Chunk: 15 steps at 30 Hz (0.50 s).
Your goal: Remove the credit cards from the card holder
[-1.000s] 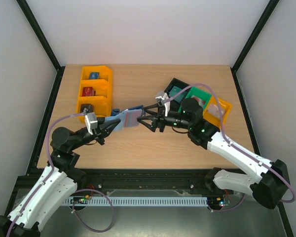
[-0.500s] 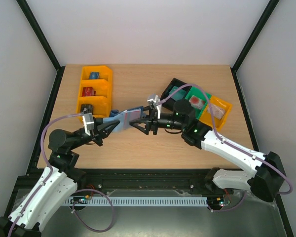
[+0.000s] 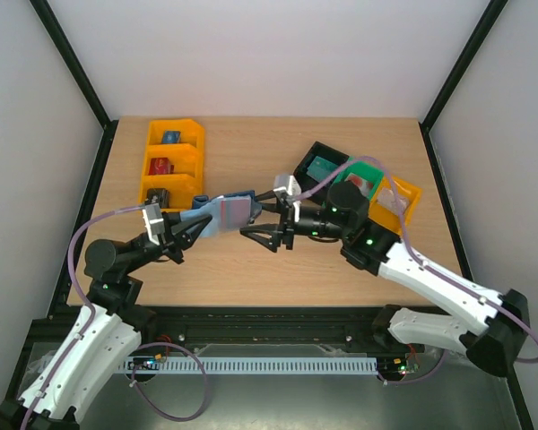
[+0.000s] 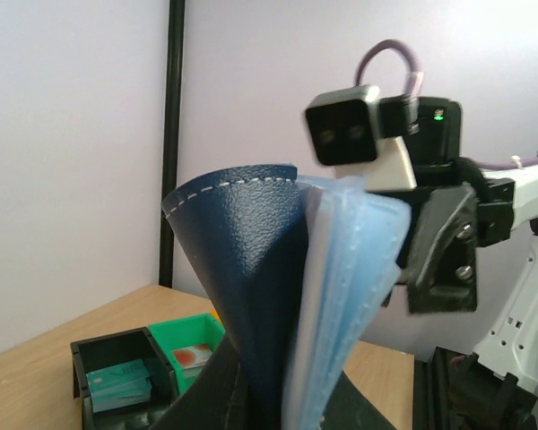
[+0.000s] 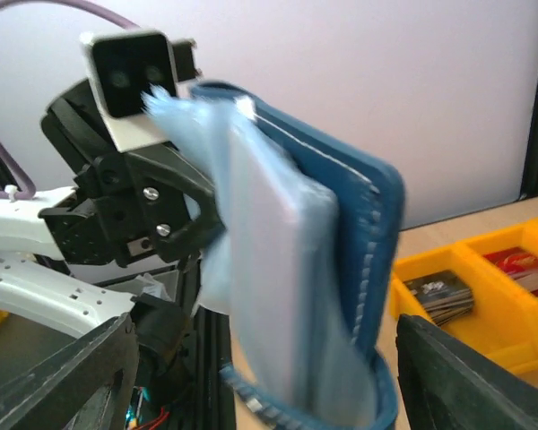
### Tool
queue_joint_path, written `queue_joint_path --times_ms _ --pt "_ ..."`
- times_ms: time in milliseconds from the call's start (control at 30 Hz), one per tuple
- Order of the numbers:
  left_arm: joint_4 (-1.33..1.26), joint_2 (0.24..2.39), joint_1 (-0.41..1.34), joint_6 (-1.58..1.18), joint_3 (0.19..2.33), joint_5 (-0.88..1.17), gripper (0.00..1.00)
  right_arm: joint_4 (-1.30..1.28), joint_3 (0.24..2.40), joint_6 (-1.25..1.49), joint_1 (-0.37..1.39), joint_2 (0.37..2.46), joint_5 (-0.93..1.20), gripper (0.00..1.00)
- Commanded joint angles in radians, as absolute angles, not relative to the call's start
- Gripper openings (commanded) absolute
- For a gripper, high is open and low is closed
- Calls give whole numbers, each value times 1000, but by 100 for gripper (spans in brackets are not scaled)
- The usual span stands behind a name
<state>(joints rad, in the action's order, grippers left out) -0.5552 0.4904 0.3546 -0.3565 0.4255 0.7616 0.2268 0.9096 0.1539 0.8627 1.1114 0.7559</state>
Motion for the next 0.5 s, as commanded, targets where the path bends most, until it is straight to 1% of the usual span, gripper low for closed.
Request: queue_joint_path --times_ms 0,100,467 --pt "-623 473 347 -366 416 756 2 91 922 35 838 1016 692 77" --pt "-626 472 347 -364 416 758 2 59 932 47 832 1016 653 77" --pt "-614 464 345 -326 416 780 2 101 993 113 832 1052 676 72"
